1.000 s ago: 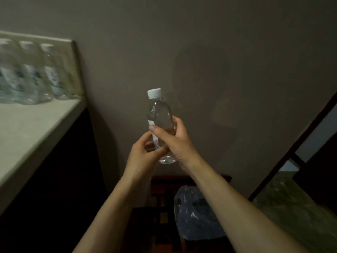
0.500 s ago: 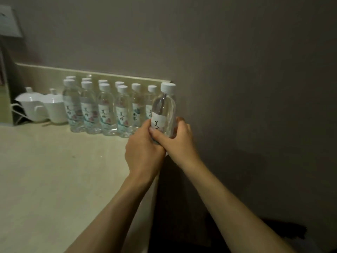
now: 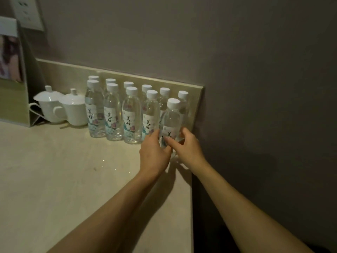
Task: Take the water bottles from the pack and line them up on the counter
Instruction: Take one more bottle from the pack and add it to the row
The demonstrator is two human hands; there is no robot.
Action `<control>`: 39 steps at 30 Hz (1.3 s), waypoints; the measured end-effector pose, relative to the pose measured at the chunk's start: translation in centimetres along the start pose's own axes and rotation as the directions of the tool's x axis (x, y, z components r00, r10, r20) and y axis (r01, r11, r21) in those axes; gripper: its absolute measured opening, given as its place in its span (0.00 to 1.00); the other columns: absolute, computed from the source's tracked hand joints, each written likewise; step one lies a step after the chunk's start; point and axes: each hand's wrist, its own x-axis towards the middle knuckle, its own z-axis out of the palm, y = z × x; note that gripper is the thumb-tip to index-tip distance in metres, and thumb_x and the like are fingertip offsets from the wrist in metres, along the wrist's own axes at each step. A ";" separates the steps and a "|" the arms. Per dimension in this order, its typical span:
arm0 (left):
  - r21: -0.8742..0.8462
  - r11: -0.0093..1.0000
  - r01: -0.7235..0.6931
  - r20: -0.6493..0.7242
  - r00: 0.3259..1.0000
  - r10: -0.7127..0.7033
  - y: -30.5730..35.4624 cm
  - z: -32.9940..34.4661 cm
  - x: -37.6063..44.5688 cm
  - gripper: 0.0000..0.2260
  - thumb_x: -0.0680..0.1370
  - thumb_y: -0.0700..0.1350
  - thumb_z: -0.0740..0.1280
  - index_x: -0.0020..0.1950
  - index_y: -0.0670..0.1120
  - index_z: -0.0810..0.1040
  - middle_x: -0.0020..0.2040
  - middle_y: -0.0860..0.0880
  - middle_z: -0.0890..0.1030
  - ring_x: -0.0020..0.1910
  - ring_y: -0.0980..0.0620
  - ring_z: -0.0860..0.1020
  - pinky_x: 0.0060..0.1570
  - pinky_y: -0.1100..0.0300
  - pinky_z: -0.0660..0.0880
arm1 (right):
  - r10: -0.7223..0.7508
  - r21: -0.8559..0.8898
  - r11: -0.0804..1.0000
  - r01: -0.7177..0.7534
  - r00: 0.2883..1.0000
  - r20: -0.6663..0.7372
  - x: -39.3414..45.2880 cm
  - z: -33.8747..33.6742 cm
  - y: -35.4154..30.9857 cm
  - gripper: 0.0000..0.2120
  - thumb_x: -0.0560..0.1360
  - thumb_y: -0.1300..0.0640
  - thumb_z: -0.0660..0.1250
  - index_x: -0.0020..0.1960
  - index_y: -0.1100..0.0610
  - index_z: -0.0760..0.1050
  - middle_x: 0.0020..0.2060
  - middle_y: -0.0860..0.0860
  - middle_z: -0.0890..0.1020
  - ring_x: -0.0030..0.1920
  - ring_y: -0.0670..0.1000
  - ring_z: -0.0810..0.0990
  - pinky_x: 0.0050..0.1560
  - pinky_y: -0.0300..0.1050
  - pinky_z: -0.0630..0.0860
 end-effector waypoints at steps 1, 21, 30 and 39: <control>-0.019 1.000 0.008 -0.005 1.000 -0.008 -0.3 0.0 0.3 0.18 0.76 0.44 0.71 0.66 0.47 0.77 0.58 0.46 0.82 0.57 0.47 0.79 0.58 0.51 0.78 | -0.004 0.002 1.000 0.004 1.000 0.005 0.3 0.2 0.1 0.18 0.75 0.53 0.72 0.63 0.53 0.75 0.47 0.41 0.82 0.43 0.32 0.81 0.37 0.24 0.74; 0.070 0.992 0.109 -0.041 0.993 -0.106 -2.6 1.2 2.6 0.06 0.76 0.43 0.71 0.52 0.44 0.79 0.45 0.47 0.83 0.45 0.48 0.80 0.47 0.54 0.77 | 0.033 -0.375 0.921 -0.102 0.982 -0.186 1.1 3.2 1.4 0.24 0.76 0.48 0.69 0.64 0.60 0.68 0.63 0.58 0.76 0.62 0.59 0.76 0.56 0.50 0.74; 0.104 0.993 0.055 -0.033 0.998 -0.052 -2.7 1.2 3.4 0.03 0.75 0.40 0.70 0.44 0.46 0.77 0.39 0.50 0.79 0.39 0.52 0.75 0.33 0.66 0.65 | 0.040 -0.400 0.907 -0.131 0.973 -0.227 1.5 3.5 1.1 0.24 0.75 0.47 0.69 0.62 0.62 0.67 0.62 0.60 0.74 0.63 0.60 0.74 0.59 0.55 0.74; 0.114 0.993 0.034 -0.035 0.999 -0.030 -2.8 1.2 3.8 0.01 0.76 0.38 0.69 0.46 0.43 0.79 0.38 0.50 0.76 0.38 0.51 0.74 0.37 0.63 0.67 | 0.056 -0.425 0.891 -0.158 0.968 -0.244 1.8 4.0 0.9 0.24 0.76 0.47 0.68 0.64 0.62 0.67 0.63 0.58 0.73 0.62 0.60 0.75 0.56 0.52 0.73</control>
